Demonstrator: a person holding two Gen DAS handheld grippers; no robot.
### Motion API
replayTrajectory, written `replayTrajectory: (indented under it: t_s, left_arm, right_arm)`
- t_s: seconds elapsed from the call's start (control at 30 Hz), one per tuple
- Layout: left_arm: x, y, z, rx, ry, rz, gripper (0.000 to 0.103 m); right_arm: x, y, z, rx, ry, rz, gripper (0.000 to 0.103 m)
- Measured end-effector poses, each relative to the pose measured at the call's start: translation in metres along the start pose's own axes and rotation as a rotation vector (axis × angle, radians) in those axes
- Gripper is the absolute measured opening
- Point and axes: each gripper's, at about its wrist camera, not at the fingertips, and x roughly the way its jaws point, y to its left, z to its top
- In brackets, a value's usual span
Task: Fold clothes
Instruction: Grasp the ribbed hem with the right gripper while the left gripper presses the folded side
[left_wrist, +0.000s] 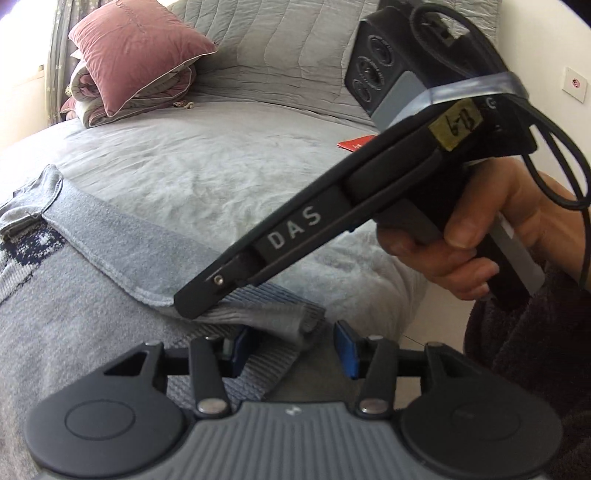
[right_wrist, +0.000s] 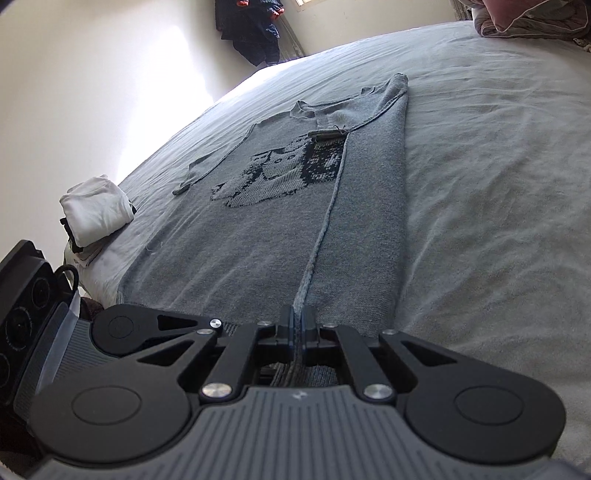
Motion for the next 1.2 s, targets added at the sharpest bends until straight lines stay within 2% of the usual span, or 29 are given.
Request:
replayTrajectory:
  t_s: [0.13,0.2,0.27,0.4,0.57,0.73,0.93,1.0,1.13,1.2]
  left_arm:
    - [-0.011,-0.002,-0.004,0.012,0.008,-0.041,0.052]
    - [-0.017,0.0,-0.005,0.004,0.001,-0.059,0.052]
    - [-0.024,0.003,-0.006,-0.004,-0.009,-0.076,0.052]
    - [-0.034,0.009,-0.009,-0.024,-0.065,-0.078,0.051]
    - [-0.028,0.022,-0.002,-0.094,-0.138,-0.063,0.051]
    - [-0.006,0.024,-0.003,-0.096,-0.078,-0.059,0.05]
    - [-0.022,0.021,-0.014,-0.118,-0.071,-0.053,0.05]
    - [-0.03,0.022,-0.014,-0.125,-0.079,-0.037,0.051]
    - [-0.038,0.041,-0.006,-0.155,-0.099,0.037,0.052]
    - [-0.043,0.051,-0.005,-0.176,-0.105,0.081,0.057]
  right_arm:
    - [0.004,-0.002,0.0,0.022,0.023,0.049,0.017]
    - [-0.003,-0.006,0.004,0.047,0.015,0.075,0.019]
    - [-0.013,-0.01,0.009,0.059,-0.017,0.081,0.027]
    - [-0.024,-0.016,0.014,0.062,-0.062,0.049,0.028]
    - [-0.022,-0.024,0.016,0.095,-0.053,0.022,0.028]
    - [-0.02,-0.022,0.025,0.085,-0.044,0.015,0.028]
    - [-0.016,-0.019,0.035,0.074,-0.034,0.006,0.03]
    - [-0.015,-0.018,0.038,0.07,-0.03,0.003,0.035]
    - [-0.009,-0.009,0.046,0.05,-0.02,0.005,0.037]
    - [-0.005,-0.003,0.05,0.038,-0.008,0.008,0.041]
